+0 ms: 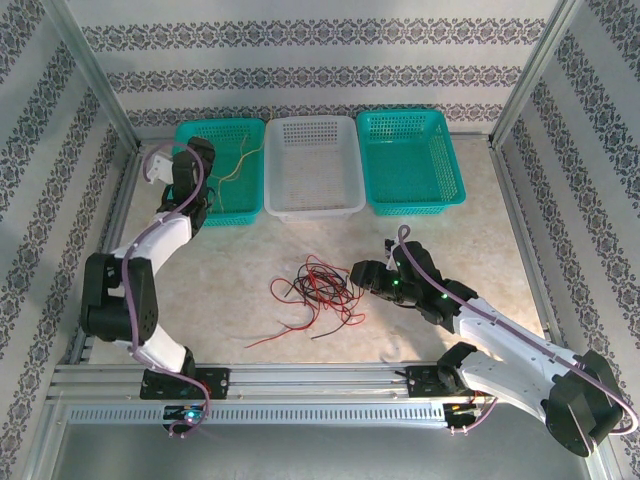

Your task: Untangle the cables

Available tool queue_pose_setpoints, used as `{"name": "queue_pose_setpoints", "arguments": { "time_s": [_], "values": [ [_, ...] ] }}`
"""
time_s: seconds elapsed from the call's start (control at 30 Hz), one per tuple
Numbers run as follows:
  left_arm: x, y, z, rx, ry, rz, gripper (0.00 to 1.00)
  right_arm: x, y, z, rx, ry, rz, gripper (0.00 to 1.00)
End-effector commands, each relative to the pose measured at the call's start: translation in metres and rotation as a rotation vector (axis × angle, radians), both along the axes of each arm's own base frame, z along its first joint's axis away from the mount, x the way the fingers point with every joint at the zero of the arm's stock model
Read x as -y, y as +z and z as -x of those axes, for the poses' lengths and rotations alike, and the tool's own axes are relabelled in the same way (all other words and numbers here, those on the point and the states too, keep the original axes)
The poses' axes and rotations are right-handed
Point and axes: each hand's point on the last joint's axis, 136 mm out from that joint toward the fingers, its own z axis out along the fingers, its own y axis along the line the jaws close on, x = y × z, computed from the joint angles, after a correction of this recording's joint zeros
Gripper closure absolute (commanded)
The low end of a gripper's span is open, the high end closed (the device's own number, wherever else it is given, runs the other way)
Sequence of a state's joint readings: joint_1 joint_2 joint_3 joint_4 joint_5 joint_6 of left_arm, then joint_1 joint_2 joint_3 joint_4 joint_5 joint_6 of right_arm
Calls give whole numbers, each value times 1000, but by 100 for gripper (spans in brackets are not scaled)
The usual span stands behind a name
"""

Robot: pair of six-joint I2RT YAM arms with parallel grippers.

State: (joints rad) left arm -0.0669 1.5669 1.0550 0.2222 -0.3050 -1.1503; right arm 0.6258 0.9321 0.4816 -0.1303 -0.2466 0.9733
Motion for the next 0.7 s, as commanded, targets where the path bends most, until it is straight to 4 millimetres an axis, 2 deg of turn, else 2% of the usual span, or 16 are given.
{"name": "queue_pose_setpoints", "arguments": {
  "time_s": [0.0,0.1,0.23,0.3,0.37,0.43,0.57,0.6,0.67],
  "values": [
    [3,-2,31,-258,-28,-89,0,3,-2,0,-1,-16,11,48],
    [20,-5,48,-377,-119,-85,0,3,-2,-1,0,-15,15,48],
    [52,33,62,-210,-289,-155,0,1,-3,-1,-7,-5,27,48],
    [77,52,69,-157,-445,-256,10,1,-6,-1,-24,1,56,48],
    [111,58,79,-111,-646,-320,21,0,-4,-3,-29,14,81,48],
    [143,45,95,-111,-824,-350,27,-1,-3,-6,-32,26,110,48],
    [194,-10,141,-218,-1092,-324,42,1,-8,-11,-64,35,202,49],
    [209,-19,152,-207,-1157,-289,42,4,-13,-11,-83,31,232,50],
    [229,-41,169,-236,-1220,-250,45,5,-20,-10,-107,42,266,52]
  ]
}}
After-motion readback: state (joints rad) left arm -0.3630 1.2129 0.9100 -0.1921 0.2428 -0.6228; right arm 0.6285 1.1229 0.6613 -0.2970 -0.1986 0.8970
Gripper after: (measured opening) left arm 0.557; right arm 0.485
